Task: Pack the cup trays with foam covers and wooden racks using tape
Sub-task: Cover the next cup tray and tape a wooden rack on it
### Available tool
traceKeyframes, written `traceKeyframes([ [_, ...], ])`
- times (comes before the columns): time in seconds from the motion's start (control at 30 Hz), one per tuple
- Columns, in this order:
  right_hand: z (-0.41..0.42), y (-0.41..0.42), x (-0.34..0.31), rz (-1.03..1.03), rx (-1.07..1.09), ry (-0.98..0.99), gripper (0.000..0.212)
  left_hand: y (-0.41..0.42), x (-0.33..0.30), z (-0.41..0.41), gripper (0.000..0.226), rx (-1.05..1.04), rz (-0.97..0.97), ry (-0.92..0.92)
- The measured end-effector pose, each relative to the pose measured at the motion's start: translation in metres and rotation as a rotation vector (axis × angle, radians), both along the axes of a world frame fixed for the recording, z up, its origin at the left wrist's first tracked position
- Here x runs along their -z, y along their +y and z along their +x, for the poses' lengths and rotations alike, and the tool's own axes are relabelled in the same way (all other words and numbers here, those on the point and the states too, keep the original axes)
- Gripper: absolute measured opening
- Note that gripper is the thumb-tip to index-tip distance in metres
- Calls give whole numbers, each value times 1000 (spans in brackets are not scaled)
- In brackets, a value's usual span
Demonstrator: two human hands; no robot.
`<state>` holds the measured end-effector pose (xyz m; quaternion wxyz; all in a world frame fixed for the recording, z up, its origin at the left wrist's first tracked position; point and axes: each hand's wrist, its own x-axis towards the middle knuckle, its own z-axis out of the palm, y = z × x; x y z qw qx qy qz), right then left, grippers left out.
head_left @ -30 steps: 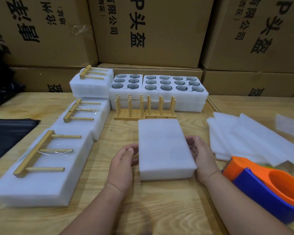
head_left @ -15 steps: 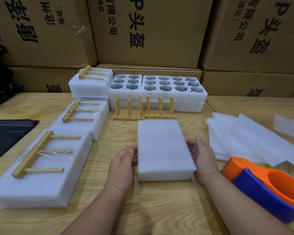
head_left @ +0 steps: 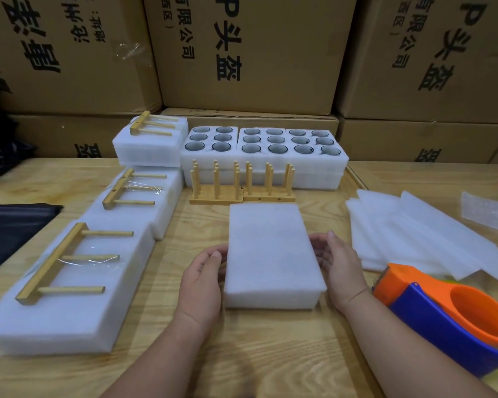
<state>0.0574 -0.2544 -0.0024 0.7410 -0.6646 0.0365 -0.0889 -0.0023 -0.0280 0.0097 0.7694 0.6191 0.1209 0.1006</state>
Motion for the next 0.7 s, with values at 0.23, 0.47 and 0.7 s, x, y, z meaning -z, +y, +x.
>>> traceKeyframes([
  [0.23, -3, 1, -3, -25, -12, 1, 46, 1, 2, 1, 34, 7, -36, 4],
  [0.47, -2, -1, -4, -253, 84, 53, 29, 3, 5, 5, 26, -36, -84, 20],
  [0.7, -3, -5, 1, -997, 24, 13, 34, 13, -1, 20, 28, -14, -148, 114],
])
